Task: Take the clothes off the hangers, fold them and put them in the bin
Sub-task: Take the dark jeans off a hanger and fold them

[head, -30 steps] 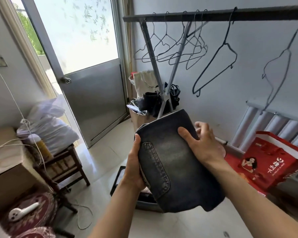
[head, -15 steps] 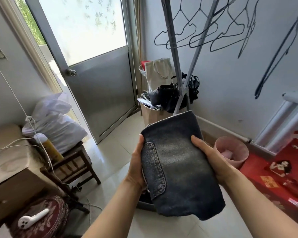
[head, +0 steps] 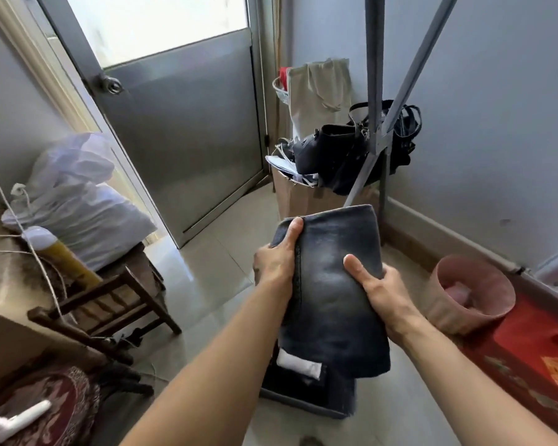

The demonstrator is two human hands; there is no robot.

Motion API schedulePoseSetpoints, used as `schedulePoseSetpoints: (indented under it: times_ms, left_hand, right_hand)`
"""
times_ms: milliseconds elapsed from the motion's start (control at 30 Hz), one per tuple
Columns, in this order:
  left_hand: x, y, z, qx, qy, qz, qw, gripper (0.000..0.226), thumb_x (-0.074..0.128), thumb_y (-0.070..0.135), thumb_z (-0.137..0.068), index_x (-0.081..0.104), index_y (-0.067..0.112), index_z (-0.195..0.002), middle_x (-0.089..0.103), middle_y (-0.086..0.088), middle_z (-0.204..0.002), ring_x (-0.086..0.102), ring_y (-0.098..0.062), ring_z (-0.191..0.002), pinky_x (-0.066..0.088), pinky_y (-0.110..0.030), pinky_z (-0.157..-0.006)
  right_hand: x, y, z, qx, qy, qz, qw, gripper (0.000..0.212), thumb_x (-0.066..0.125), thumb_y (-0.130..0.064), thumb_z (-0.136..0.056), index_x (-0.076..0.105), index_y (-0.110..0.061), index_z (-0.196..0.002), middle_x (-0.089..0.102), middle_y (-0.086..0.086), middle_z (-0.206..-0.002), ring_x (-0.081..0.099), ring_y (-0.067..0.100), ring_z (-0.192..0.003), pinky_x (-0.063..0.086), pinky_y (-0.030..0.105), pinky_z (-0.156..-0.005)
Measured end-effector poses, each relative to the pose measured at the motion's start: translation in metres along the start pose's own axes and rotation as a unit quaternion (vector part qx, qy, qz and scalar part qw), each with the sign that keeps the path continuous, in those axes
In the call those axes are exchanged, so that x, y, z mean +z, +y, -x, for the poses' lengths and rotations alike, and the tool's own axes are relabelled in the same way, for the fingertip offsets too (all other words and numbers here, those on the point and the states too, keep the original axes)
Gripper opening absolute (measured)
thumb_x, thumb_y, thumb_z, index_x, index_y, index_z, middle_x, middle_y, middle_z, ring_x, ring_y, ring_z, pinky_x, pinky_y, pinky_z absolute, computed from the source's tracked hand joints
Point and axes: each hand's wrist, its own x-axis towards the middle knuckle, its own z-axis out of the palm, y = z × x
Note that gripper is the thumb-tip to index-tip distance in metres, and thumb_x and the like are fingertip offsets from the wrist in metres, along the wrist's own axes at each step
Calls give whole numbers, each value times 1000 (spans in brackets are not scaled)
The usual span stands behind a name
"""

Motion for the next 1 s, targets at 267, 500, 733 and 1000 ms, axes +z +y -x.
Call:
schedulePoseSetpoints:
  times_ms: [267, 500, 733, 1000]
  left_hand:
    - [50, -69, -137, 33, -101, -122, 987, 68, 44, 78, -82, 48, 18, -114, 58, 0, -107, 54, -18, -97, 40, -34, -81]
    - [54, -205, -203, 21, -66, -157, 985, 46, 55, 57, -90, 42, 23, -116, 56, 9, -99, 53, -16, -97, 34, -28, -80]
    - [58, -310, -260, 29, -31, -176, 983, 38, 71, 42, -85, 43, 23, -101, 63, 2, -90, 62, -18, -85, 46, -29, -72]
    - [47, -424, -312, 17, -155, -261, 953, 30, 63, 12, -87, 51, 37, -100, 51, -1, -113, 51, -7, -107, 38, -20, -96]
  right_hand:
    - [-8, 101, -145, 79, 99, -67, 990, 54, 72, -50, -72, 67, -3, -98, 74, 16, -98, 71, 36, -88, 58, 49, -81]
    - [-7, 235, -200, 165, 97, -49, 980, 42, 57, -44, -93, 67, -4, -99, 75, 12, -91, 73, 28, -82, 59, 34, -68]
    - [-12, 365, -233, 262, 92, -56, 959, 38, 48, -39, -100, 67, -7, -108, 74, 12, -102, 70, 30, -98, 52, 47, -94]
    - [-23, 485, -259, 369, 74, -31, 926, 28, 43, -16, -103, 62, 2, -114, 69, 20, -111, 65, 32, -102, 51, 40, -85]
